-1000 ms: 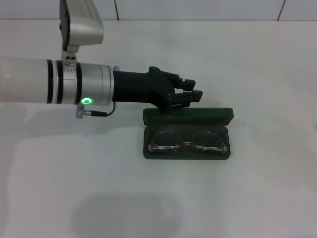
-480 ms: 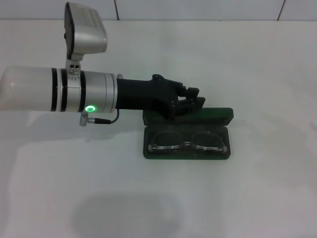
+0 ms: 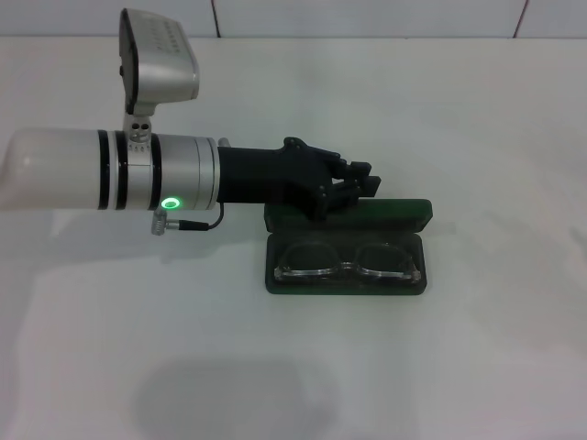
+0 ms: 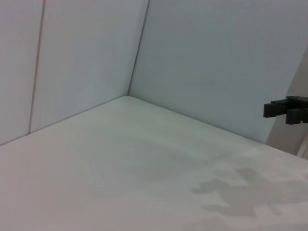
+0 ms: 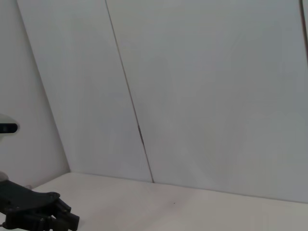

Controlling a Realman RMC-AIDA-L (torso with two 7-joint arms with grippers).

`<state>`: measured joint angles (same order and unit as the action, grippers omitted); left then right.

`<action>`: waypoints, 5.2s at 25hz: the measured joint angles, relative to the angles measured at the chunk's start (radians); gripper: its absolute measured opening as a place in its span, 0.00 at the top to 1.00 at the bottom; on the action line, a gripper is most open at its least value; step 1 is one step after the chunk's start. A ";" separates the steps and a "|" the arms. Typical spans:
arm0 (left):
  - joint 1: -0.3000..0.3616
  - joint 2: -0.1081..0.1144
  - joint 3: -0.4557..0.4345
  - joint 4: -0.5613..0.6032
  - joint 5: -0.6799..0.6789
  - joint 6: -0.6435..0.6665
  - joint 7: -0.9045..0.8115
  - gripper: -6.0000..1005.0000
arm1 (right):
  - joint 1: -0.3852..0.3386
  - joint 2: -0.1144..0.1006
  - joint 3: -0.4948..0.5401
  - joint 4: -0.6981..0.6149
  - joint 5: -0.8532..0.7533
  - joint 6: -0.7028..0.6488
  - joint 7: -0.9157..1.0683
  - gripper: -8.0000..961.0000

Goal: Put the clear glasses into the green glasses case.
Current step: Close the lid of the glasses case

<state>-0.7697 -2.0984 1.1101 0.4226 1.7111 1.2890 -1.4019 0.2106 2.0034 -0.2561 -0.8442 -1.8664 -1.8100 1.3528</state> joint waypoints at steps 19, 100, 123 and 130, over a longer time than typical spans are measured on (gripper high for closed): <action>-0.003 -0.002 0.014 -0.050 -0.004 -0.036 0.020 0.78 | -0.001 0.000 0.000 0.025 -0.001 0.002 -0.017 0.51; 0.061 -0.007 0.170 -0.084 -0.086 0.079 0.049 0.78 | 0.018 0.001 -0.002 0.057 -0.025 0.009 -0.043 0.48; 0.113 -0.008 0.311 -0.079 -0.207 0.070 0.102 0.78 | 0.024 0.001 -0.002 0.057 -0.025 0.009 -0.043 0.47; 0.123 -0.010 0.327 -0.083 -0.213 0.070 0.125 0.78 | 0.026 0.000 -0.002 0.057 -0.025 0.009 -0.043 0.46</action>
<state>-0.6466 -2.1082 1.4376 0.3394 1.4978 1.3590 -1.2772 0.2364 2.0033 -0.2576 -0.7870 -1.8913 -1.8007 1.3100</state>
